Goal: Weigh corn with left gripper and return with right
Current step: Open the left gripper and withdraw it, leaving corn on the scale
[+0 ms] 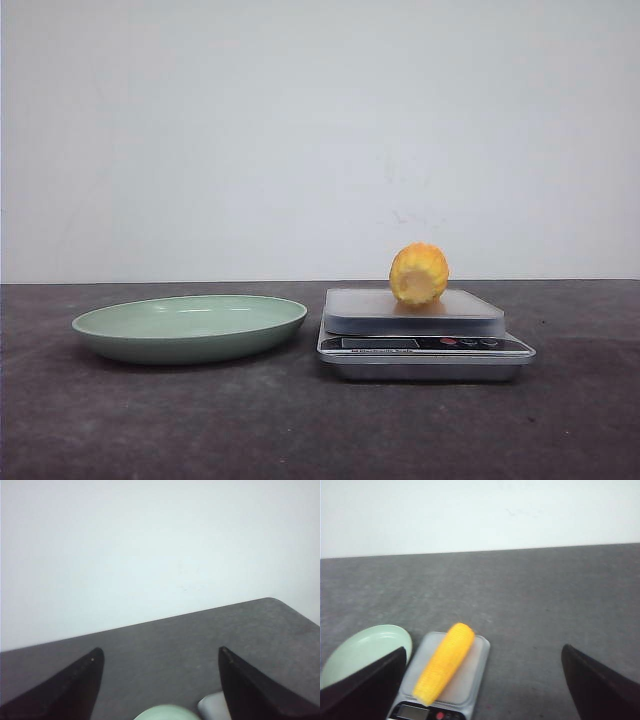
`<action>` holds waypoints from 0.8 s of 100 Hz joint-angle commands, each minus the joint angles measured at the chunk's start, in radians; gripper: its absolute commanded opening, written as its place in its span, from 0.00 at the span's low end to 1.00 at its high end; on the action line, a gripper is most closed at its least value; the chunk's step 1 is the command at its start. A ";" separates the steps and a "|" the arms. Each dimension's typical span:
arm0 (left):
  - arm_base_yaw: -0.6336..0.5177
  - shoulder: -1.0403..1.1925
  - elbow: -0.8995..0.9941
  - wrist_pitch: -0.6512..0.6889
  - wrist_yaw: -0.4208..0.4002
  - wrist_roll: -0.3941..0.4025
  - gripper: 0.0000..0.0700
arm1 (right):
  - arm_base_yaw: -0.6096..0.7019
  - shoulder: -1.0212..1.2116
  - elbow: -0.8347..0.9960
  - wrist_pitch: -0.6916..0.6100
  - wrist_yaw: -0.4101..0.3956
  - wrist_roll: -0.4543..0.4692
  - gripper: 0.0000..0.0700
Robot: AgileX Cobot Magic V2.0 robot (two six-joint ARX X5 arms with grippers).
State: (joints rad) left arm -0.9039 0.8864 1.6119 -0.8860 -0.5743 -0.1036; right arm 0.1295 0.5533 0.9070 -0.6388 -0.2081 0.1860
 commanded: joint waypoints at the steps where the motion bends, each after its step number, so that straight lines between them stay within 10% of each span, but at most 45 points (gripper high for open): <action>1: -0.010 -0.029 0.014 -0.045 -0.031 -0.043 0.62 | 0.008 0.015 0.019 0.023 -0.013 -0.010 0.90; 34: -0.010 -0.135 0.014 -0.212 -0.147 -0.166 0.61 | 0.041 0.109 0.019 0.037 -0.013 -0.023 0.90; 80: -0.011 -0.129 0.014 -0.238 -0.066 -0.257 0.49 | 0.146 0.261 0.019 0.142 -0.027 -0.033 0.90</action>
State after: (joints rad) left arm -0.9054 0.7517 1.6100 -1.1271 -0.6521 -0.3447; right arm 0.2596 0.7940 0.9085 -0.5179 -0.2340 0.1616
